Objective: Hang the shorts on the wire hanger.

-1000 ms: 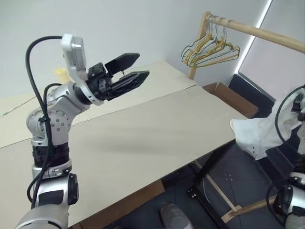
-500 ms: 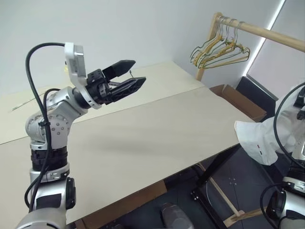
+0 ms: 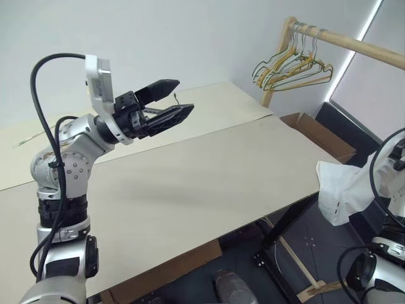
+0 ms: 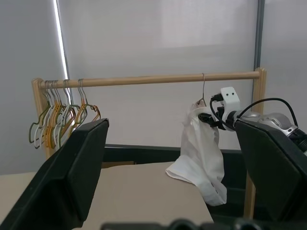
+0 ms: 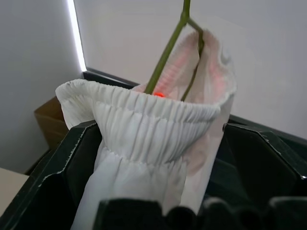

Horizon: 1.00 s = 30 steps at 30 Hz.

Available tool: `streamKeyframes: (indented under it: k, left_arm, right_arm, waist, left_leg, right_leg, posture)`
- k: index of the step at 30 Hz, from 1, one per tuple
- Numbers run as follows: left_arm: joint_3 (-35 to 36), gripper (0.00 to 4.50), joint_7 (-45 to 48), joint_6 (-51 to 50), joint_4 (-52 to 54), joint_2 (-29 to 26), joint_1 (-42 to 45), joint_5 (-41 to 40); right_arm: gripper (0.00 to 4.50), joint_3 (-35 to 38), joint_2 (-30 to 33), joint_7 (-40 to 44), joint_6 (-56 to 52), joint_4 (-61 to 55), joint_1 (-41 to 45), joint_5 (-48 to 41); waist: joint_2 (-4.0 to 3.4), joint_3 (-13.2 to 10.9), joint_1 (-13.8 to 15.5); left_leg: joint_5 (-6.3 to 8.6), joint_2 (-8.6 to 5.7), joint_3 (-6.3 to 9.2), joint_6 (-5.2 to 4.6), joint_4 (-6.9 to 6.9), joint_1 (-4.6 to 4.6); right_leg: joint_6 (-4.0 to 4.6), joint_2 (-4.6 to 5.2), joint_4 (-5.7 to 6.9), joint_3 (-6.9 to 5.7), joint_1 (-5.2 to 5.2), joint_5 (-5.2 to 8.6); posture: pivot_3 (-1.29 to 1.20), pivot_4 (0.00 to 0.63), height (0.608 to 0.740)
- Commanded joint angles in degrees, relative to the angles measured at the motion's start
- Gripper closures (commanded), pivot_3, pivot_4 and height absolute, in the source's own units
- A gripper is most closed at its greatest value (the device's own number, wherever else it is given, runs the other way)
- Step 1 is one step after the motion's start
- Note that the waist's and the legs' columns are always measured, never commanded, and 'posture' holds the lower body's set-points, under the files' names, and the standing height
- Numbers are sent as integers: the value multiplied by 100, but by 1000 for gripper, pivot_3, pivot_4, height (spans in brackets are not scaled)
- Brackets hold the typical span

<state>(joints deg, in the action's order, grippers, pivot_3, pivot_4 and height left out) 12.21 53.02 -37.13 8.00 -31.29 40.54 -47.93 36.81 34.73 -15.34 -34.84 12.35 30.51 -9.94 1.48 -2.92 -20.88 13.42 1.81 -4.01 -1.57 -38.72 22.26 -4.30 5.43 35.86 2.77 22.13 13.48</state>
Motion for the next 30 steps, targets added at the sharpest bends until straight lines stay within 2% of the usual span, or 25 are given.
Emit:
streamKeyframes:
  k: [1,12,21,26,29,30]
  left_arm:
    - [-24,0,89,186,85,-44,83,55]
    - [-85,0,184,248,-11,-40,185,116]
    - [-143,0,282,297,-175,-45,319,154]
    - [-201,0,349,310,-291,-11,415,196]
    - [-230,0,418,323,-378,5,477,220]
    - [-240,0,446,329,-409,10,499,231]
  right_arm:
    - [23,124,75,-70,-121,-201,51,-24]
    - [23,176,13,-208,-690,-520,-21,-49]
    - [23,282,-189,-168,-492,-1145,-195,-121]
    - [23,598,-320,-508,-595,-1292,-122,-91]
    - [583,777,-348,-578,-764,-1360,-169,-155]
    - [917,784,-355,-575,-784,-1406,-213,-149]
  waist:
    - [0,0,-6]
    - [0,0,-8]
    - [0,0,-21]
    - [0,0,-40]
    - [0,0,-44]
    - [0,0,-45]
  left_leg:
    - [0,0,0,0,0,0]
    - [0,1,1,0,0,1]
    - [1,1,1,-1,2,4]
    - [1,2,1,-1,2,4]
    - [1,2,1,-1,2,4]
    - [1,2,1,-1,2,4]
  right_leg:
    - [0,-1,0,0,0,0]
    - [0,-1,-1,-1,1,0]
    - [0,-2,-3,-2,3,1]
    - [0,-2,-3,-2,4,1]
    - [0,-1,-3,-2,4,1]
    - [0,-1,-3,-1,4,1]
  posture:
    - [-299,0,740]
    - [-312,0,740]
    - [-329,0,740]
    - [-341,0,740]
    - [-354,0,740]
    - [-356,0,740]
